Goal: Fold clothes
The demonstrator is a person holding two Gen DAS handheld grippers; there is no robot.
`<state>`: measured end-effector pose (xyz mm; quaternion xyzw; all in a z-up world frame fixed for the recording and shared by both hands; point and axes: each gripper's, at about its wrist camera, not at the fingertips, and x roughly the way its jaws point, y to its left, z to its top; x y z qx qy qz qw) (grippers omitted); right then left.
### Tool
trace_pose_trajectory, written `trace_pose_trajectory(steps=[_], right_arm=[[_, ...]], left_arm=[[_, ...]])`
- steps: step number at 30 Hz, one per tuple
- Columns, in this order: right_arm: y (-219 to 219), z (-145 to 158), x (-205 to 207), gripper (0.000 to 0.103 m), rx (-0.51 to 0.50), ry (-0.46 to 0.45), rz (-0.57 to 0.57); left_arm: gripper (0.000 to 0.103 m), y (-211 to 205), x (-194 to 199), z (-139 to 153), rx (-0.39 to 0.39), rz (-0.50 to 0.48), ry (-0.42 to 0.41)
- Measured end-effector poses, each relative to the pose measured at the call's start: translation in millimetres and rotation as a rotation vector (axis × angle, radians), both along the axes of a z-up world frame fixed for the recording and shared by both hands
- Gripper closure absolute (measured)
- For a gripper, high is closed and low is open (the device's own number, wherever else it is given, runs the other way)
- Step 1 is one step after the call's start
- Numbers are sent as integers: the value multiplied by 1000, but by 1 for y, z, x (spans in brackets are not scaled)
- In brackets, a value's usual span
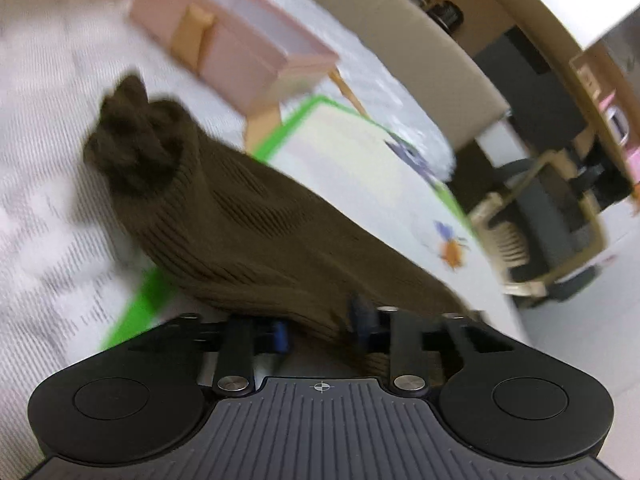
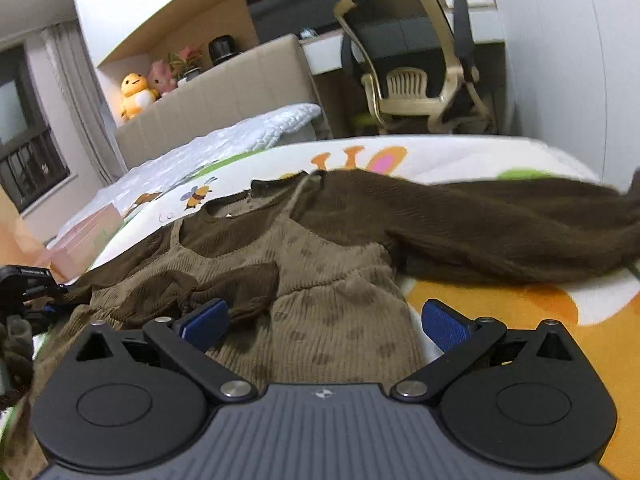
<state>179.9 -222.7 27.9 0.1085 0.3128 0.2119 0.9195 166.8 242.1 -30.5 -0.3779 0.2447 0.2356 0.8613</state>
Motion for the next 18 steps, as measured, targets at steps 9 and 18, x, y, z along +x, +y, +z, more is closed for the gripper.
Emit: trace_pose_trajectory(steps=[9, 18], right_arm=[[10, -5, 6, 0, -20, 69, 33], [20, -1, 6, 0, -106, 81, 54]], left_arm=[[83, -124, 43, 65, 682, -599, -107], [10, -203, 49, 2, 672, -1057, 32]])
